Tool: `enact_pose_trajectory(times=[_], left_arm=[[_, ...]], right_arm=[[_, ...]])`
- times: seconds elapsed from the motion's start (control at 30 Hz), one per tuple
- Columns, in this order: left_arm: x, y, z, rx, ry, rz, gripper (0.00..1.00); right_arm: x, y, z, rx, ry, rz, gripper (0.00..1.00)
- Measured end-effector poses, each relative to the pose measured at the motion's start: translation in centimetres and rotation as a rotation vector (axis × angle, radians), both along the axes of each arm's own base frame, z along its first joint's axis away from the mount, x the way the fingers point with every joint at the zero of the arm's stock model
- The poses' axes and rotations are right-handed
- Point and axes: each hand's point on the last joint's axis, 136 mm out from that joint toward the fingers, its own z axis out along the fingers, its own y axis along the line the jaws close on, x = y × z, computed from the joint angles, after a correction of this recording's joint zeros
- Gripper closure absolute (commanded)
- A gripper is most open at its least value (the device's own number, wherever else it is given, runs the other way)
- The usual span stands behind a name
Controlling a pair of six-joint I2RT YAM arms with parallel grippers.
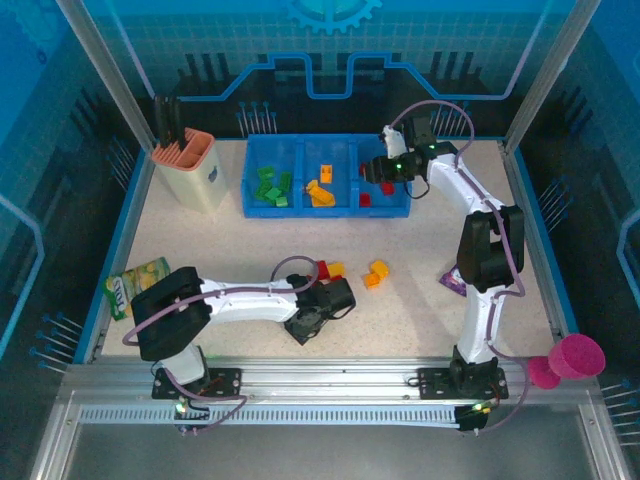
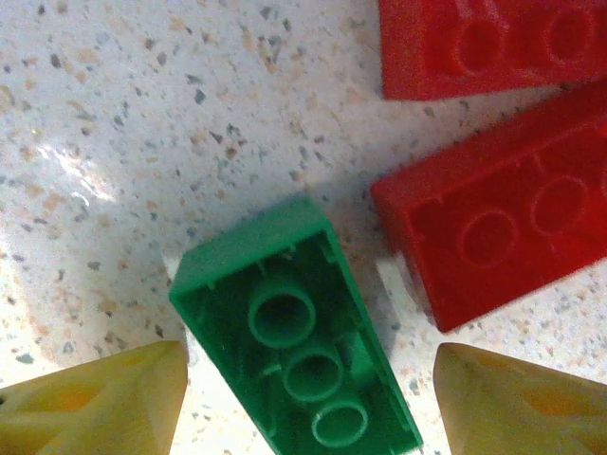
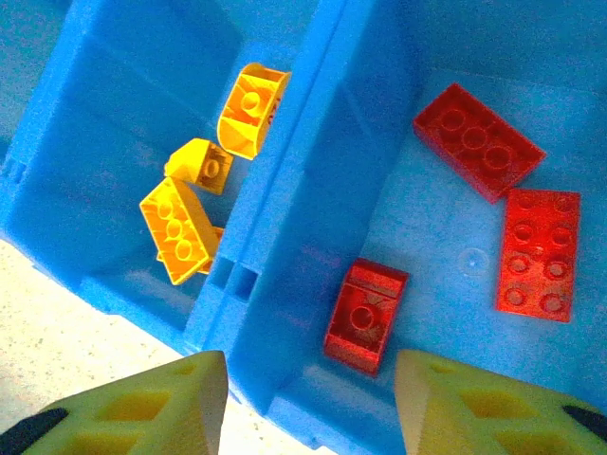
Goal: Sort the legos into containers by color
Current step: Pick up the lego from the middle-left of the table.
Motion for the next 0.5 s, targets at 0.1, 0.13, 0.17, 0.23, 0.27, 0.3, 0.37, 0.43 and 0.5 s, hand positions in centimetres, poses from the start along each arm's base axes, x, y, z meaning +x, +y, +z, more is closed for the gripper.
enact_pose_trajectory(times=[0.1, 0.13, 0.17, 0.23, 0.27, 0.3, 0.37, 0.43, 0.5], left_arm=[[0.11, 0.16, -0.08, 0.000, 0.005, 0.007, 0.30], [0.14, 0.15, -0.09, -0.002, 0.006, 0.009, 0.32], [0.18, 0.15, -0.16, -0.005, 0.006, 0.010, 0.34], [-0.01, 0.27, -0.39, -0.005, 0.015, 0.008, 0.39], [-0.11, 0.33, -0.46, -0.003, 0.019, 0.007, 0.40], [-0.20, 0.39, -0.52, -0.002, 0.023, 0.007, 0.42], [-0.35, 0.52, -0.62, -0.002, 0.029, 0.007, 0.45], [-0.56, 0.75, -0.66, -0.006, 0.034, 0.011, 0.53], [-0.79, 0.97, -0.69, -0.009, 0.041, 0.008, 0.63]], right_arm=[[-0.09, 0.20, 0.08, 0.012, 0.003, 0.005, 0.49], [-0.10, 0.23, 0.09, 0.014, 0.004, 0.007, 0.49], [-0.12, 0.26, 0.10, 0.015, 0.004, 0.008, 0.49], [-0.13, 0.29, 0.11, 0.017, 0.004, 0.010, 0.49], [-0.13, 0.29, 0.11, 0.017, 0.004, 0.010, 0.49], [-0.13, 0.29, 0.11, 0.017, 0.004, 0.010, 0.49], [-0.14, 0.29, 0.11, 0.017, 0.005, 0.010, 0.49], [-0.14, 0.29, 0.10, 0.017, 0.005, 0.009, 0.49], [-0.14, 0.28, 0.10, 0.016, 0.005, 0.009, 0.49]])
